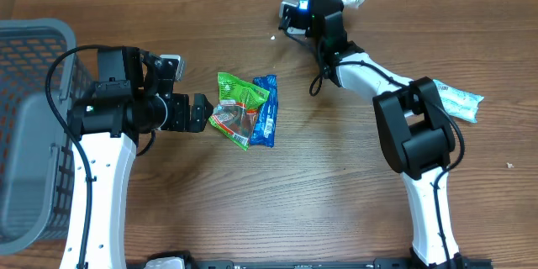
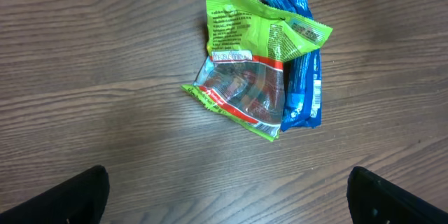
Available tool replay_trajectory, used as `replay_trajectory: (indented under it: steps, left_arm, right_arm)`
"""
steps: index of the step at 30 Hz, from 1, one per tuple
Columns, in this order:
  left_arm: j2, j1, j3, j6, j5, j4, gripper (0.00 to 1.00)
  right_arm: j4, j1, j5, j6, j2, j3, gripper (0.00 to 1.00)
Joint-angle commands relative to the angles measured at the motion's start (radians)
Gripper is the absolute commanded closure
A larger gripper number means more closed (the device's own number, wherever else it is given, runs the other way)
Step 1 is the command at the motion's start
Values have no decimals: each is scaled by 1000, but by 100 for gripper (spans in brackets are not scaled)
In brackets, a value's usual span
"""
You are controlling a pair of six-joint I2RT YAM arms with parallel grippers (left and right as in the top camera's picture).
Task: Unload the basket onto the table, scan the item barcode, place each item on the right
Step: 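Move the tube to the right side and release it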
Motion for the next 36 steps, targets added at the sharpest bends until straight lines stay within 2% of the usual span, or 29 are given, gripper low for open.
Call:
replay_trajectory:
  steps: [1,6,9,12,14,16,19,23,25,29,36]
  left_arm:
    - [2,-3,-1,-14,11,3,0]
    - [2,-3,-1,-14,11,3,1]
    - [2,-3,-1,-14,11,3,0]
    - [2,-3,-1,-14,11,3,0]
    - [2,-3,-1,-14,11,3,0]
    - [2,-3,-1,-14,11,3,1]
    - [2,-3,-1,-14,11,3,1]
    - [2,-3,-1,-14,11,3,1]
    - [2,-3,-1,-14,11,3,0]
    - [2,-3,-1,-14,11,3,0]
    - [2,-3,-1,-14,11,3,0]
  right_arm:
    - [-99,16,52,105,-220,21,96]
    - [-352,43,97,488,-429,21,96]
    - [-568,56,101,889,-562,21,96]
    - [-822,46,50,1365,-677,21,96]
    - [-973,14,-3,1584,-719,21,96]
    - [-1102,-38,-47,1741,-732,21,96]
    - [-1241,-138,-146,1823,-717,16,96]
    - [-1310,-287,-347,1873,-669,-9,96]
    - [-1311,-365,-427,1898,-631,-25,96]
    - [-1279,-473,-442,1981,-554,-50,96]
    - [-1178,-574,-441,2041,-411,-57,96]
